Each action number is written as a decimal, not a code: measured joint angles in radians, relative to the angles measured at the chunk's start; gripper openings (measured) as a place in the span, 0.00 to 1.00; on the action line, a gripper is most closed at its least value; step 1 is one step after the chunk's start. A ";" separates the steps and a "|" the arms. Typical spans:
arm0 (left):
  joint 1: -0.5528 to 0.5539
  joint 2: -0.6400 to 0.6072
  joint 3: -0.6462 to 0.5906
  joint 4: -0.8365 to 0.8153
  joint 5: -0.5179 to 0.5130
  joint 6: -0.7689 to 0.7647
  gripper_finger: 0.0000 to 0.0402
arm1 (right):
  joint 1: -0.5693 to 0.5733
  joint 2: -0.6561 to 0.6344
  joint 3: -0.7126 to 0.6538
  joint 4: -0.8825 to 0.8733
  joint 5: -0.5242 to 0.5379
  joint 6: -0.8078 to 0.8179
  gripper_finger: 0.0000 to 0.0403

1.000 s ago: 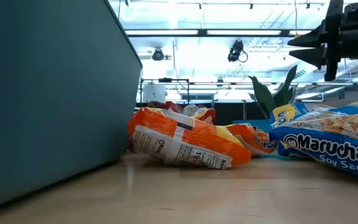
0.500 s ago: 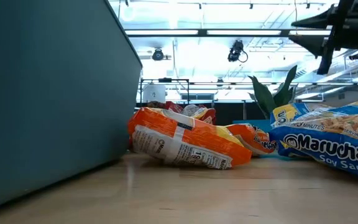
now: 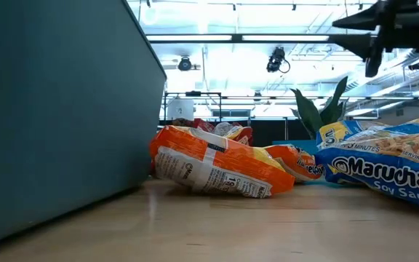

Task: Sort Maruchan noodles
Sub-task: Put the red noodle pack into the small blue bin

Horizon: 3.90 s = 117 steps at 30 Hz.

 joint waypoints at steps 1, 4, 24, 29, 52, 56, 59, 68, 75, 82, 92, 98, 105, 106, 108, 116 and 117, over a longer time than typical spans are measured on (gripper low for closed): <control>0.000 0.000 0.000 -0.001 0.000 0.004 0.08 | -0.011 0.037 0.025 -0.017 -0.020 -0.011 0.38; 0.000 0.000 0.000 0.005 0.000 0.000 0.08 | -0.035 0.159 0.099 -0.062 -0.098 -0.041 0.38; 0.000 0.001 0.000 0.114 -0.317 0.232 0.08 | -0.079 1.070 0.605 -0.308 -0.152 -0.320 0.41; 0.000 0.001 0.017 -0.022 -0.359 0.160 0.06 | -0.113 1.226 0.724 -0.344 -0.175 -0.401 0.51; 0.000 0.001 0.100 -0.267 -0.384 0.049 0.03 | -0.204 1.642 1.107 -0.704 -0.286 -0.446 0.31; 0.000 0.001 0.100 -0.267 -0.384 0.049 0.03 | -0.213 1.627 1.107 -0.709 -0.286 -0.446 0.14; 0.000 0.001 0.100 -0.269 -0.384 0.050 0.03 | -0.220 1.595 1.107 -0.709 -0.285 -0.447 0.05; 0.000 0.001 0.101 -0.268 -0.384 0.055 0.03 | -0.239 1.462 1.107 -0.764 -0.277 -0.451 0.06; -0.001 0.001 0.102 -0.267 -0.317 0.024 0.03 | -0.239 1.312 1.107 -0.932 -0.170 -0.432 0.02; 0.000 0.001 0.102 -0.267 -0.316 0.022 0.03 | -0.239 1.205 1.108 -1.188 -0.143 -0.401 0.06; 0.000 0.001 0.102 -0.267 -0.316 0.024 0.03 | -0.249 1.196 1.091 -1.365 -0.073 -0.437 0.04; 0.000 0.001 0.102 -0.279 -0.316 0.025 0.03 | -0.283 1.196 0.957 -1.264 -0.070 -0.477 0.05; 0.000 0.001 0.102 -0.296 -0.315 0.030 0.03 | -0.316 1.196 0.853 -1.150 -0.080 -0.495 0.06; 0.000 0.001 0.102 -0.303 -0.315 0.030 0.03 | -0.318 1.196 0.849 -1.148 -0.083 -0.489 0.06; 0.000 0.001 0.102 -0.310 -0.315 0.033 0.03 | -0.324 1.196 0.843 -1.149 -0.090 -0.475 0.08; 0.000 0.001 0.102 -0.340 -0.315 0.033 0.03 | -0.323 1.197 0.927 -1.229 -0.105 -0.414 0.24; 0.000 0.001 0.102 -0.340 -0.315 0.033 0.03 | -0.323 1.197 0.950 -1.248 -0.105 -0.407 0.26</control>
